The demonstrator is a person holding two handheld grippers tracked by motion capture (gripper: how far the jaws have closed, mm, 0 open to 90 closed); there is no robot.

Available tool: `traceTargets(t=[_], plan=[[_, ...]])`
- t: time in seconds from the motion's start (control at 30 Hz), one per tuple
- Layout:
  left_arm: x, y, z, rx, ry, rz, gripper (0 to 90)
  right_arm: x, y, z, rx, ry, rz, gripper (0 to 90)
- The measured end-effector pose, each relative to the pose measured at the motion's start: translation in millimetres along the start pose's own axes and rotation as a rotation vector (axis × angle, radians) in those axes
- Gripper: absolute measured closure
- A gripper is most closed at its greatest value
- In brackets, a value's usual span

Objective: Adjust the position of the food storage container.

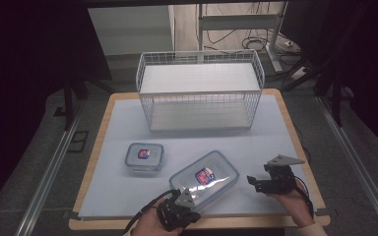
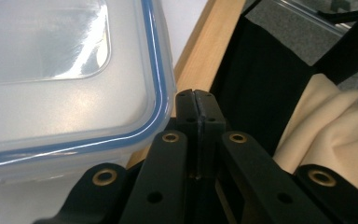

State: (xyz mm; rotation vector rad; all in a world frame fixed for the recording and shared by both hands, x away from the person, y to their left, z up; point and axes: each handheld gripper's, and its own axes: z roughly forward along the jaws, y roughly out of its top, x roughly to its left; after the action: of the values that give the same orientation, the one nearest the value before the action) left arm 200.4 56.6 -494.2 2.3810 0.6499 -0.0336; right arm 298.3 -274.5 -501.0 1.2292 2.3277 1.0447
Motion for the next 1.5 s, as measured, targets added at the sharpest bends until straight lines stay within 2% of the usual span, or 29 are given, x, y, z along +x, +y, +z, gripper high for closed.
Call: traceTargets(t=[0.13, 0.2, 0.37, 0.6, 0.73, 0.83, 1.03, 1.17, 1.3, 1.4, 1.5], plan=[[11.8, -6.7, -6.9, -0.014, 0.021, -0.035, 90.0, 0.6, -0.2, 0.5, 0.003, 0.002, -0.006, 18.2], [13.4, -7.7, -7.5, -0.018, 0.023, -0.038, 90.0, 0.7, -0.3, 0.8, 0.004, 0.002, -0.006, 18.2], [30.6, -16.6, -15.9, -0.040, 0.045, -0.088, 90.0, 1.2, -0.4, 1.2, 0.007, 0.002, -0.005, 18.2], [53.9, -22.7, -22.4, -0.073, 0.040, -0.142, 90.0, 1.6, -0.5, 2.2, 0.013, 0.001, -0.007, 18.2], [66.0, -26.3, -25.6, -0.083, 0.059, -0.176, 90.0, 1.6, -0.6, 2.4, 0.015, 0.003, -0.006, 18.2], [70.0, -28.0, -26.9, -0.089, 0.058, -0.186, 90.0, 1.6, -0.6, 2.6, 0.016, 0.003, -0.007, 18.2], [67.0, -33.2, -34.1, -0.110, 0.043, -0.192, 90.0, 1.9, -0.6, 2.4, 0.016, 0.003, -0.008, 18.2], [67.0, -47.0, -45.8, -0.118, 0.072, -0.214, 90.0, 1.2, -0.1, 0.8, 0.010, 0.004, -0.007, 18.2], [79.5, -57.6, -56.3, -0.143, 0.133, -0.276, 90.0, 0.5, 1.4, -0.1, 0.007, 0.007, -0.002, 18.5], [88.6, -56.6, -57.5, -0.177, 0.172, -0.308, 90.0, 2.3, 3.7, -0.4, -0.001, 0.014, -0.002, 19.0], [90.5, -49.0, -54.2, -0.178, 0.210, -0.296, 90.0, 3.9, 5.6, 0.6, -0.003, 0.025, -0.002, 19.2]])
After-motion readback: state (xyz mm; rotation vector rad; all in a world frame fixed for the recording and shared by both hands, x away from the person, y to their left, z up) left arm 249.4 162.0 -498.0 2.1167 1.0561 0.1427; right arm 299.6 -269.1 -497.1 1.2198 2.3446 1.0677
